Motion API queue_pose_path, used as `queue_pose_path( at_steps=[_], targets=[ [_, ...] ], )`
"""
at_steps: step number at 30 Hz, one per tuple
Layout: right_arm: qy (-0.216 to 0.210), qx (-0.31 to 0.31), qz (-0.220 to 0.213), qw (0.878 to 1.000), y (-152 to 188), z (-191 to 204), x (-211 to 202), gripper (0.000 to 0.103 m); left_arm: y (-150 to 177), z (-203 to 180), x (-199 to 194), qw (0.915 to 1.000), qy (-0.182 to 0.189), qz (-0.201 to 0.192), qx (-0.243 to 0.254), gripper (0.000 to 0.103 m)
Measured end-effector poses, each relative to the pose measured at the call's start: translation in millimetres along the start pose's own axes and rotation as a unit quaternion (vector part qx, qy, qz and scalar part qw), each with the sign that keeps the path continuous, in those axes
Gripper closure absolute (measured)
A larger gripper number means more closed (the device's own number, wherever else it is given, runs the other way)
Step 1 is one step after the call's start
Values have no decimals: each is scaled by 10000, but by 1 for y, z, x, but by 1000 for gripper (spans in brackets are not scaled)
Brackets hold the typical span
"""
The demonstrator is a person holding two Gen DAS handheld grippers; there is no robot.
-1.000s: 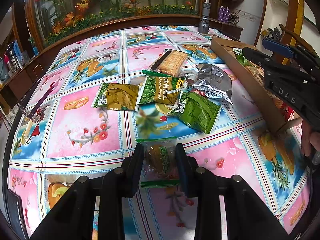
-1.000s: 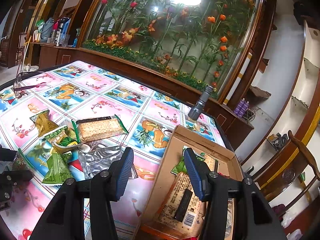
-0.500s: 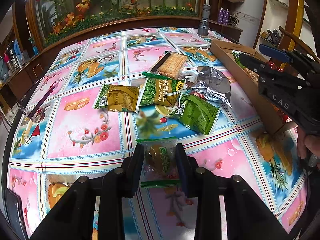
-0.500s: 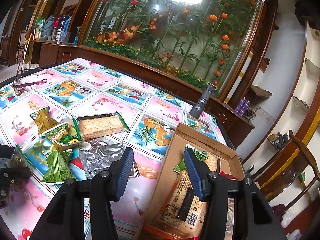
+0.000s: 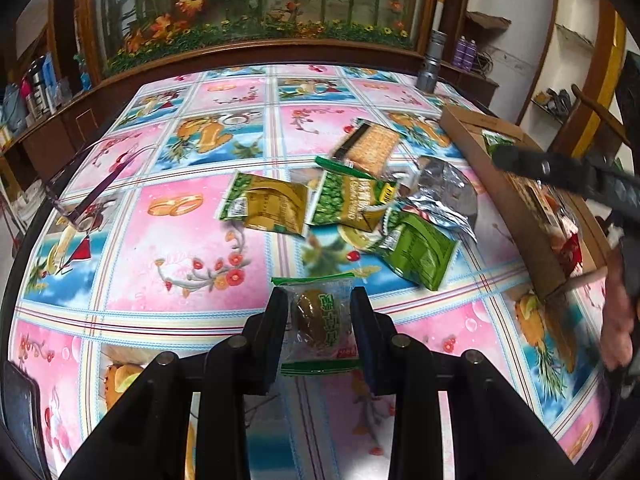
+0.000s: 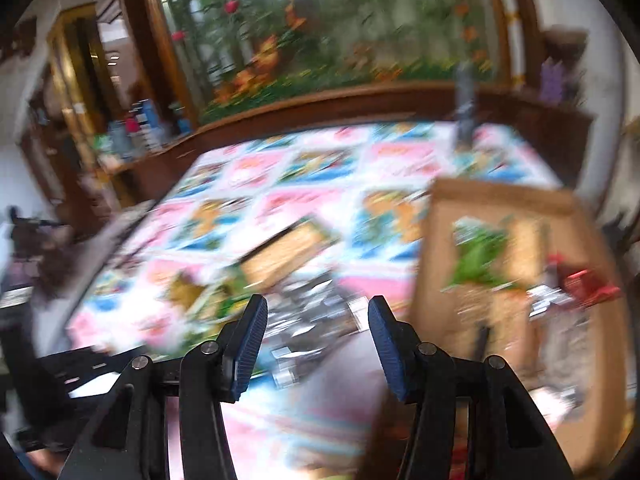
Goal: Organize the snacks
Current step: 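Grasp a green snack bag with the right tool while the left tool holds its pack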
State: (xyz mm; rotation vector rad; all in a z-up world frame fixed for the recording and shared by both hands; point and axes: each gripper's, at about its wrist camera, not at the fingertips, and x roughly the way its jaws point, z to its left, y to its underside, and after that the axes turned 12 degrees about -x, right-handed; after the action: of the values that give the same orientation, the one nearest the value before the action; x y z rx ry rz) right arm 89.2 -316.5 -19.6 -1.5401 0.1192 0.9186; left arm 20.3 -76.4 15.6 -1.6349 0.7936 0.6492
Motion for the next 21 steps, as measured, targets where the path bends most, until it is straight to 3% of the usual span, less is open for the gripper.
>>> queue_pose_path(
  at_steps=[5,7,12,14,21],
  targets=[
    [-973,-486,549,9926,5,50,24,46,-4,9,-4,9997,-54,-132,-189,72],
    [-953,-585,725,9911,6,65,37,46,-6,13,-6,9993,-115,-186,-290,72],
    [-789,-793,1139,9872,13,81,66,61,-8,19,-7,9982,-329,-302,-403,72],
    [-736,-890,1217,9858,15,82,73,61,-8,17,-7,9978,-435,-346,-371,72],
    [-321,-1268,885,9875,24,95,60,71,-7,15,-12,9952,-718,-596,-307,72]
  ],
)
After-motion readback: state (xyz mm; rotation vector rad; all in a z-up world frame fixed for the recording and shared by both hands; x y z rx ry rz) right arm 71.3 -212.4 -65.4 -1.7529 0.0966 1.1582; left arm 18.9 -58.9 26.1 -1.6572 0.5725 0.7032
